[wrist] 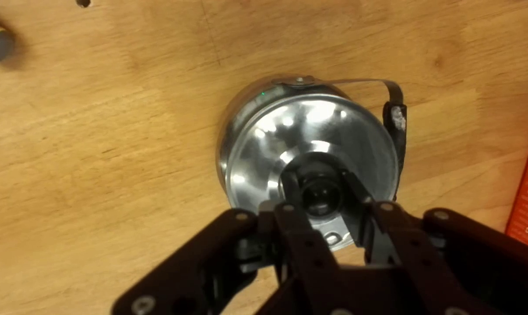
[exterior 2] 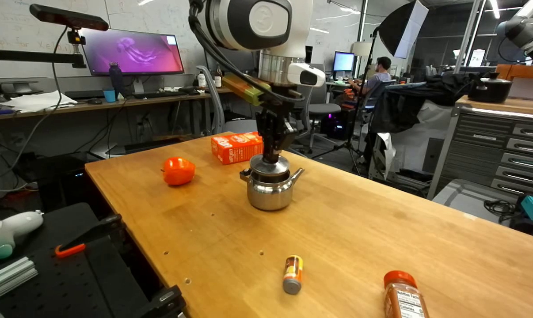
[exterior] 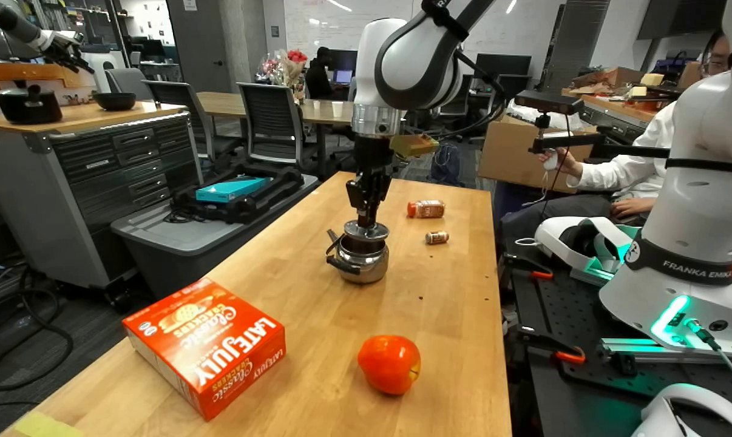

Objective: Pick up the lid and close the kettle

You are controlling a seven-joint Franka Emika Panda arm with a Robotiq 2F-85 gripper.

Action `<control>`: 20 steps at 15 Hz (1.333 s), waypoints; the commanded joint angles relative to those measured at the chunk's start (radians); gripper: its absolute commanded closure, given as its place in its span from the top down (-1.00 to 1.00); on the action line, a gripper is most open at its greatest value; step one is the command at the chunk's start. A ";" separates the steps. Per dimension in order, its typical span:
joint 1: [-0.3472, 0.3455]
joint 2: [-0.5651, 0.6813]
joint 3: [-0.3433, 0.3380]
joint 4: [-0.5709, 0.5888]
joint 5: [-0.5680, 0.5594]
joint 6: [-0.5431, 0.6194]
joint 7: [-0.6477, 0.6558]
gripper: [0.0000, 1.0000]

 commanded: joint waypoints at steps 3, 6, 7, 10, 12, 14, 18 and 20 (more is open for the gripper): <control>0.013 0.056 0.000 0.039 0.007 0.021 0.023 -0.84; 0.015 0.075 0.001 0.047 0.008 0.030 0.028 -0.84; 0.016 0.079 0.000 0.048 0.006 0.035 0.030 -0.84; 0.018 0.089 -0.002 0.052 0.001 0.049 0.035 -0.84; 0.020 0.095 -0.006 0.050 -0.008 0.060 0.042 -0.84; 0.031 0.094 -0.017 0.045 -0.038 0.077 0.062 -0.84; 0.060 0.096 -0.053 0.041 -0.148 0.087 0.136 -0.84; 0.078 0.100 -0.078 0.041 -0.216 0.087 0.180 -0.84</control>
